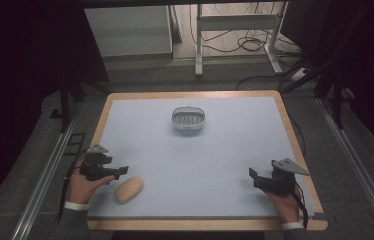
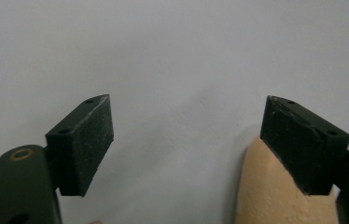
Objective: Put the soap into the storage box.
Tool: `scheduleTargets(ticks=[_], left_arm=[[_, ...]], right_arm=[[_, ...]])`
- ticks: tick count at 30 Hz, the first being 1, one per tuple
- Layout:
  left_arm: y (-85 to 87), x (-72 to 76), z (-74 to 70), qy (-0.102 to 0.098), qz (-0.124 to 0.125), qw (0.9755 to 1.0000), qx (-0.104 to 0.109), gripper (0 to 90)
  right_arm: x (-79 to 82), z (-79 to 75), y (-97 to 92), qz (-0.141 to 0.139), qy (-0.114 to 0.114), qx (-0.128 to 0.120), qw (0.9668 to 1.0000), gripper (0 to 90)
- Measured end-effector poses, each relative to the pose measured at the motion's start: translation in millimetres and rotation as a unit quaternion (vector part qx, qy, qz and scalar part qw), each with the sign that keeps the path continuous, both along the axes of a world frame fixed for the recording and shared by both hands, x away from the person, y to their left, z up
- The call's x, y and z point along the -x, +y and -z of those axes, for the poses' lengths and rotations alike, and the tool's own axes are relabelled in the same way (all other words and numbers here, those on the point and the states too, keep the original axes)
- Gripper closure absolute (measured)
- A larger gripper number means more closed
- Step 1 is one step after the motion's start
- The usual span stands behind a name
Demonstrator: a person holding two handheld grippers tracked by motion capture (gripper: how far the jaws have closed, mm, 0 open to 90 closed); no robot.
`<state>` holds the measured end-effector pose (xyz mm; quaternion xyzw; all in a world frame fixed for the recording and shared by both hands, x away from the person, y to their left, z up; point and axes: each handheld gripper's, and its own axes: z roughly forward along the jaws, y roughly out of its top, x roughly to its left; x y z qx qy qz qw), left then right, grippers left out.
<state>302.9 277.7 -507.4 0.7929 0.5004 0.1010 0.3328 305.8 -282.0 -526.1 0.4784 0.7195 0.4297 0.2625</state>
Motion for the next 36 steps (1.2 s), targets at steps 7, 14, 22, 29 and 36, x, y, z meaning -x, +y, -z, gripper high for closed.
scheduleTargets(ticks=[7,14,22,29,36], left_arm=[[-5.8,6.1,-16.3,-0.003,0.022,0.9995,-0.022,20.7],[-14.4,13.4,-23.9,0.000,0.053,0.9981,-0.031,20.9],[-21.9,14.3,-20.7,0.008,0.068,0.9969,-0.040,20.6],[-30.4,18.3,-16.8,0.017,0.084,0.9951,-0.048,19.9],[-37.8,25.4,-13.0,0.023,0.099,0.9931,-0.059,19.3]], right_arm=[[0.5,-0.1,-1.7,-0.007,-0.001,-0.006,1.0000,9.8],[0.0,-0.1,-1.4,-0.003,0.001,-0.005,1.0000,9.8],[0.0,0.0,-1.2,-0.001,0.001,-0.003,1.0000,9.8],[-0.5,0.3,-0.2,0.004,0.002,0.001,1.0000,9.8],[-0.4,0.3,0.1,0.008,0.002,0.004,1.0000,9.8]])
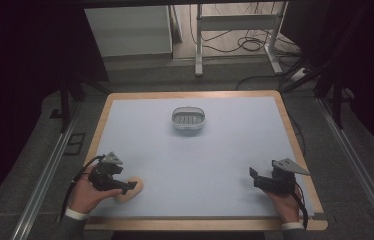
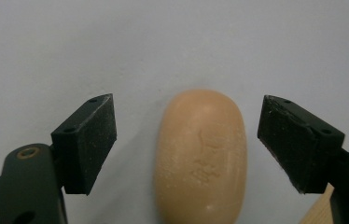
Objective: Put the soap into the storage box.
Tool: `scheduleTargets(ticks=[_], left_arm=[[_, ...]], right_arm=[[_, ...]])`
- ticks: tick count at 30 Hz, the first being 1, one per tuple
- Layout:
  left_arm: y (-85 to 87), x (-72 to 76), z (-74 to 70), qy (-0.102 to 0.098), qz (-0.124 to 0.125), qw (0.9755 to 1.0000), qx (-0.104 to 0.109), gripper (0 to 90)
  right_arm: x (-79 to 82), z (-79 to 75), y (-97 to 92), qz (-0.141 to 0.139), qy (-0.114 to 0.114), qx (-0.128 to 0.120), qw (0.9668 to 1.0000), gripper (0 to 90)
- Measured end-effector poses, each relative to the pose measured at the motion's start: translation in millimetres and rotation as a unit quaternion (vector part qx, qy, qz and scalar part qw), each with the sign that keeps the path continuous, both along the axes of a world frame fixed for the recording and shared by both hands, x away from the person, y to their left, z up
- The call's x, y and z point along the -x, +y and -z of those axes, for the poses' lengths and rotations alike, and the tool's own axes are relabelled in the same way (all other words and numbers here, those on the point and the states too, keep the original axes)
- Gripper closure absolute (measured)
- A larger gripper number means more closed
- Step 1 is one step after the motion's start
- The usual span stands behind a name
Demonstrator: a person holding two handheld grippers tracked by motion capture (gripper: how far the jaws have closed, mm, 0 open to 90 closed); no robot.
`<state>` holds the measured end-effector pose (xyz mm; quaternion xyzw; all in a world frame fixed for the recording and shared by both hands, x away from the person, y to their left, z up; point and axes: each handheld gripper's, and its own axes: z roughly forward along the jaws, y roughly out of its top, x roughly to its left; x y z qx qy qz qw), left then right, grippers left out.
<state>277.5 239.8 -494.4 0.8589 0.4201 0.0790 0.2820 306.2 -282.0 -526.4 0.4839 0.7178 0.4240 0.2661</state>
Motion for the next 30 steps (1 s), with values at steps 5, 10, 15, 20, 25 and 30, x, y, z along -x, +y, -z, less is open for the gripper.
scheduleTargets(ticks=[5,10,15,20,25,30], left_arm=[[-2.8,2.5,7.8,0.013,0.002,0.9999,-0.010,18.6],[-7.5,6.0,18.2,0.032,0.013,0.9990,-0.026,17.8],[-9.7,7.8,22.1,0.039,0.016,0.9987,-0.030,17.8],[-10.9,10.0,26.6,0.043,0.012,0.9982,-0.041,22.4],[-12.0,10.9,28.5,0.038,0.000,0.9979,-0.053,30.8],[-12.7,10.7,27.9,0.038,-0.004,0.9978,-0.054,32.0]], right_arm=[[-0.1,0.0,0.2,0.000,0.001,0.001,1.0000,9.8],[-0.3,-0.1,0.4,0.002,0.003,0.002,1.0000,9.8],[-0.4,0.0,0.6,0.004,0.004,0.003,1.0000,9.8],[-0.3,0.0,0.5,0.005,0.003,0.003,1.0000,9.8],[-0.4,0.0,0.6,0.006,0.004,0.003,1.0000,9.8],[-0.5,-0.1,0.4,0.007,0.004,0.003,1.0000,9.8]])
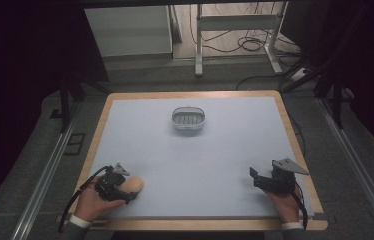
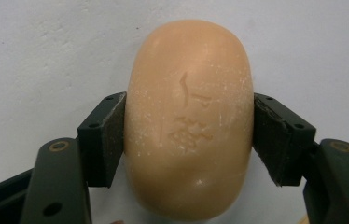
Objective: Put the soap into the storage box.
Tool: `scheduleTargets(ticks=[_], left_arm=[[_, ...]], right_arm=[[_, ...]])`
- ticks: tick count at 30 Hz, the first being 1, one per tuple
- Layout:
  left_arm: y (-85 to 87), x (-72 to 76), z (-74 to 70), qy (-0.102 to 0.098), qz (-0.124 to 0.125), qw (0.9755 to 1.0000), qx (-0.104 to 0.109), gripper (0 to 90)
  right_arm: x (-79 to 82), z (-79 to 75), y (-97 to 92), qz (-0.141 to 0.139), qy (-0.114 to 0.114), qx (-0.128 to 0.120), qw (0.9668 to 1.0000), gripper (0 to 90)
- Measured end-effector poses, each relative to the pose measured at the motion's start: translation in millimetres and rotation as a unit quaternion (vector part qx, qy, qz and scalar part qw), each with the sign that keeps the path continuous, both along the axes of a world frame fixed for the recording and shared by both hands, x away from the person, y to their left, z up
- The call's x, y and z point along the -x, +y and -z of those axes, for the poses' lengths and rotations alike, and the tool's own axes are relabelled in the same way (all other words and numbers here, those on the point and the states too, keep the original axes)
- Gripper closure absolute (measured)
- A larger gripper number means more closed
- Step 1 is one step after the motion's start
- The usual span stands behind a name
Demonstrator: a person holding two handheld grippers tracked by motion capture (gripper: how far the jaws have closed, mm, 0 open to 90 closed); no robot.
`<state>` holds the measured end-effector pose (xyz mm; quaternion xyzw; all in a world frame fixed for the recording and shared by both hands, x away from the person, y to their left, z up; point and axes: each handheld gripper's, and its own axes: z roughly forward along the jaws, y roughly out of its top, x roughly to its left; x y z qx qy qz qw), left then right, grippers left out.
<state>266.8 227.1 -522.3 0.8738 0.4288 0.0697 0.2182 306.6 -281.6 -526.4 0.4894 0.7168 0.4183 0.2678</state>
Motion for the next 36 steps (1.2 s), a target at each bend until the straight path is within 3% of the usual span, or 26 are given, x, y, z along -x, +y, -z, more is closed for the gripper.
scheduleTargets(ticks=[17,36], left_arm=[[4.6,-8.7,-12.6,-0.009,0.003,0.9997,0.020,32.1],[0.1,-17.5,-21.8,-0.020,0.007,0.9994,0.027,32.2]], right_arm=[[-0.1,0.0,-0.4,0.002,0.000,0.000,1.0000,9.8],[-0.4,0.1,-0.7,0.005,0.001,-0.002,1.0000,9.8]])
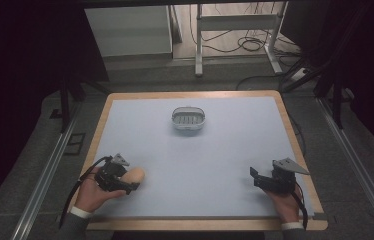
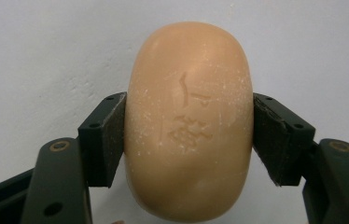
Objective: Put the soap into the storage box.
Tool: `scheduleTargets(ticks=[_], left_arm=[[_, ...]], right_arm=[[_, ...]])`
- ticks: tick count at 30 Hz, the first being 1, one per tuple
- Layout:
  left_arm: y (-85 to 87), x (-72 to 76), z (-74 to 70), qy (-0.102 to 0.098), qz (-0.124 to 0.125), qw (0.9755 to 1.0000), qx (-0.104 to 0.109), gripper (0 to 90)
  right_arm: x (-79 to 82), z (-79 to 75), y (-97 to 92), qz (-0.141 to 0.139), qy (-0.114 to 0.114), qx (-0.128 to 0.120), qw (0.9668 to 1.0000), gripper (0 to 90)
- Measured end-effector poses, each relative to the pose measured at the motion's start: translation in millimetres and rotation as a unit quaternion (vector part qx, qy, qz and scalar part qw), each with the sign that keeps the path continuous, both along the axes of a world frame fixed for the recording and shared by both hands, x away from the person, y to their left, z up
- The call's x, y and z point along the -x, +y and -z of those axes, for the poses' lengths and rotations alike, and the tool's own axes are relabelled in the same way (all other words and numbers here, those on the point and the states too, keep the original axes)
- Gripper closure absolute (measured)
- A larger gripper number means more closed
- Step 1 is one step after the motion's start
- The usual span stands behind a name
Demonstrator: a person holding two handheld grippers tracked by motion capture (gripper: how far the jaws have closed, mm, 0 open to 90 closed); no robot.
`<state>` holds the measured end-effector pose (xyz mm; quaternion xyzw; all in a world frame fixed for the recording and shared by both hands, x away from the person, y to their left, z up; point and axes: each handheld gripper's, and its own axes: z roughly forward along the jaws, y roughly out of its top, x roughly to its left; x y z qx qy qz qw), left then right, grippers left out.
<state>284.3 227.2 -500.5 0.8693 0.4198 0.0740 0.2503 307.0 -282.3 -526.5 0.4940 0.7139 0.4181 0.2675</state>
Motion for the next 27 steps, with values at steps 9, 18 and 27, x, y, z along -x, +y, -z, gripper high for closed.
scheduleTargets(ticks=[9,18,27], left_arm=[[-0.4,-2.9,-6.0,-0.006,0.002,1.0000,0.004,32.2],[-8.4,-9.4,-14.0,-0.014,0.011,0.9998,0.003,32.2],[-17.7,-15.7,-18.8,-0.019,0.021,0.9996,0.003,32.2]], right_arm=[[0.1,0.1,0.8,0.000,-0.002,0.005,1.0000,9.8],[0.2,0.0,1.0,0.001,-0.002,0.006,1.0000,9.8],[0.3,0.0,1.1,0.001,-0.001,0.005,1.0000,9.8]])
